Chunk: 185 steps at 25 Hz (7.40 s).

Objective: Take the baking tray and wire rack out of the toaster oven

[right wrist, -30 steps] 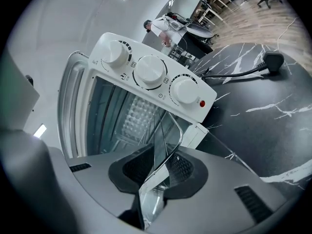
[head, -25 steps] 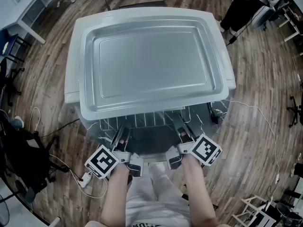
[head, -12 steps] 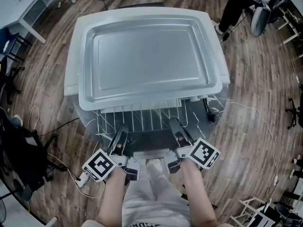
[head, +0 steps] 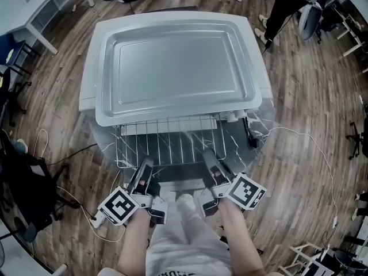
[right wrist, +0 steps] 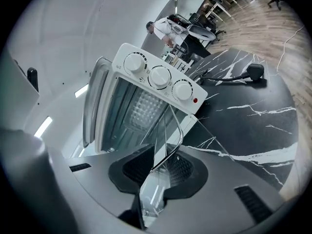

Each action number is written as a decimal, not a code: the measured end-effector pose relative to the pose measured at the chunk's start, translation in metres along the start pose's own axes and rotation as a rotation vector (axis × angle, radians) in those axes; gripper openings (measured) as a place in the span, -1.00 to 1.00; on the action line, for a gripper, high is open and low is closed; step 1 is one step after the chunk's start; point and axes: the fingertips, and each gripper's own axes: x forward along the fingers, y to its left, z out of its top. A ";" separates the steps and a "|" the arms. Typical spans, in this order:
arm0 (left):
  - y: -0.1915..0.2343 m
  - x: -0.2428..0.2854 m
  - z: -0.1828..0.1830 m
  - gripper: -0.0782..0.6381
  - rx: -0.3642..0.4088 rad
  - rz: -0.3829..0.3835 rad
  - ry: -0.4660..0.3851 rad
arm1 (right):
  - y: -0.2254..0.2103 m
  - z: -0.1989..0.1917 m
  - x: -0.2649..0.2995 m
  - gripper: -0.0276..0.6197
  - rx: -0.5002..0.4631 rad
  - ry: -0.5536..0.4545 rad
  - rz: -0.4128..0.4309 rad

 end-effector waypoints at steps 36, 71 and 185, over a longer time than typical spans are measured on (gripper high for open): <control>-0.031 -0.064 -0.031 -0.70 0.086 -0.115 -0.032 | 0.022 -0.016 -0.067 -0.73 -0.020 0.045 0.077; -0.116 -0.134 -0.044 -0.70 0.150 -0.225 -0.059 | 0.098 0.001 -0.149 -0.76 -0.013 0.001 0.194; -0.172 0.031 0.082 -0.69 0.091 -0.262 0.049 | 0.133 0.122 0.011 -0.79 0.002 -0.048 0.133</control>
